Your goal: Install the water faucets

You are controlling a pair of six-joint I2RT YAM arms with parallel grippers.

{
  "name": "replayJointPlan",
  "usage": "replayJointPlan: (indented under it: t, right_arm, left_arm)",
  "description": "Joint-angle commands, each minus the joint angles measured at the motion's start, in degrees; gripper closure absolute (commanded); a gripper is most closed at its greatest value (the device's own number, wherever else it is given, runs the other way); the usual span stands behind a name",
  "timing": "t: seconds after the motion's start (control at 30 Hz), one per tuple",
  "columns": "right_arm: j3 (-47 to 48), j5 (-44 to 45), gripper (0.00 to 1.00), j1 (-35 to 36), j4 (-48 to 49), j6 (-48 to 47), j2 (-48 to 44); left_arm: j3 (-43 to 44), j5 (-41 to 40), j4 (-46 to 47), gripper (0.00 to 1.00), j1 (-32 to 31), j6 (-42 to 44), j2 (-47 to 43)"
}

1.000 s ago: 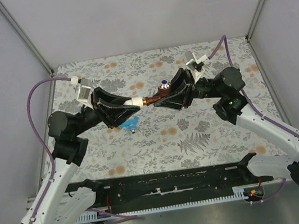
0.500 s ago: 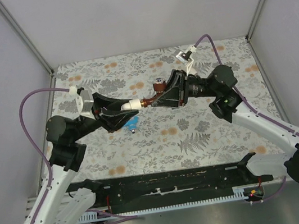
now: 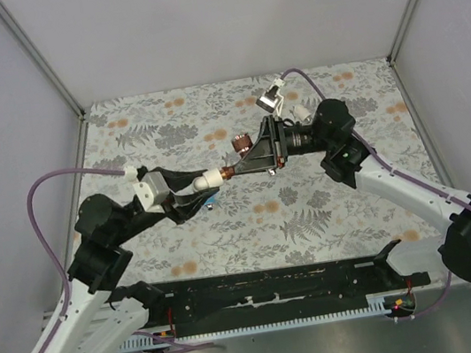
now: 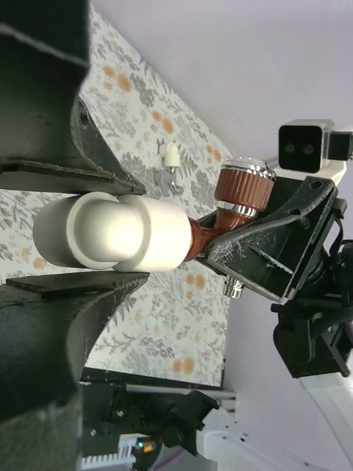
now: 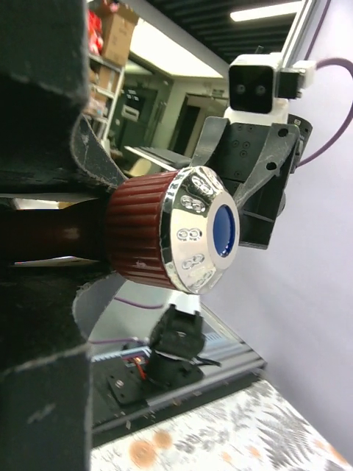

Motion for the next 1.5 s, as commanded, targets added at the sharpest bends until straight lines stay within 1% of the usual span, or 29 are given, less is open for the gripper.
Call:
replayJointPlan:
  t: [0.0, 0.27, 0.4, 0.5, 0.53, 0.6, 0.63, 0.7, 0.73, 0.97, 1.07, 1.13, 1.2, 1.27, 1.33, 1.37, 1.47]
  right_arm:
    - [2.5, -0.8, 1.0, 1.1, -5.7, 6.1, 2.3]
    - [2.4, -2.7, 1.0, 1.1, -12.0, 7.3, 3.7]
    - [1.7, -3.0, 1.0, 1.0, -13.3, 7.3, 4.0]
    - [1.3, -2.7, 0.95, 1.1, -13.6, 7.3, 4.4]
    - [1.1, -2.7, 0.91, 1.1, -13.6, 7.3, 4.6]
    - [1.0, -2.6, 0.76, 1.1, -13.8, 7.0, 4.7]
    - [1.1, -2.5, 0.72, 1.1, -13.7, 6.6, 4.7]
    - [1.1, -1.5, 0.69, 0.8, -14.0, 5.8, 4.4]
    - [1.0, -1.1, 0.64, 0.8, -13.9, 5.6, 4.5]
    - [0.6, 0.0, 0.42, -0.4, -14.1, 5.4, 3.8]
    - [0.3, 0.4, 0.38, -0.7, -14.1, 5.2, 3.7]
    - [-0.2, 0.5, 0.4, -0.7, -13.6, 5.1, 4.0]
    - [-0.7, 0.8, 0.46, -0.8, -13.3, 5.1, 4.2]
    - [-2.1, 1.9, 0.61, -1.1, -13.1, 4.6, 4.7]
    - [-4.0, 3.2, 0.89, -1.5, -11.5, 4.4, 4.9]
    - [-4.8, 4.0, 1.0, -2.0, -12.0, 2.4, 4.9]
    - [-6.3, 7.1, 1.0, -3.6, -16.3, -4.8, 4.4]
  left_arm:
    - [0.4, -11.2, -5.6, 0.98, -8.4, 16.2, -1.4]
    - [0.3, -28.3, -12.7, 0.98, -21.2, 27.9, -2.1]
    - [-1.0, -33.8, -13.1, 0.98, -24.5, 30.8, -2.9]
    - [-2.5, -36.5, -12.2, 0.98, -25.6, 31.9, -3.9]
    - [-3.2, -38.2, -11.6, 0.98, -25.6, 32.0, -4.1]
    - [-3.9, -39.1, -10.9, 0.98, -25.7, 31.8, -4.5]
    - [-4.2, -39.8, -10.6, 0.98, -25.7, 31.6, -4.5]
    - [-5.0, -41.1, -9.9, 0.98, -25.7, 31.1, -4.6]
    - [-5.7, -41.8, -9.3, 0.98, -25.7, 30.9, -4.8]
    - [-9.9, -46.6, -3.9, 0.98, -25.7, 29.4, -7.5]
    - [-10.7, -47.1, -2.9, 0.98, -25.7, 28.7, -7.9]
    - [-11.1, -47.1, -2.2, 0.98, -25.7, 28.2, -8.5]
    - [-11.4, -47.2, -1.9, 0.98, -25.6, 27.7, -8.7]
    - [-11.6, -47.5, -1.3, 0.98, -25.6, 26.6, -8.6]
    - [-11.7, -47.6, -0.9, 0.98, -25.6, 25.2, -8.1]
    - [-11.4, -48.4, -0.9, 0.98, -25.6, 24.0, -7.7]
    - [-10.5, -50.7, -1.5, 0.98, -25.6, 21.8, -6.7]
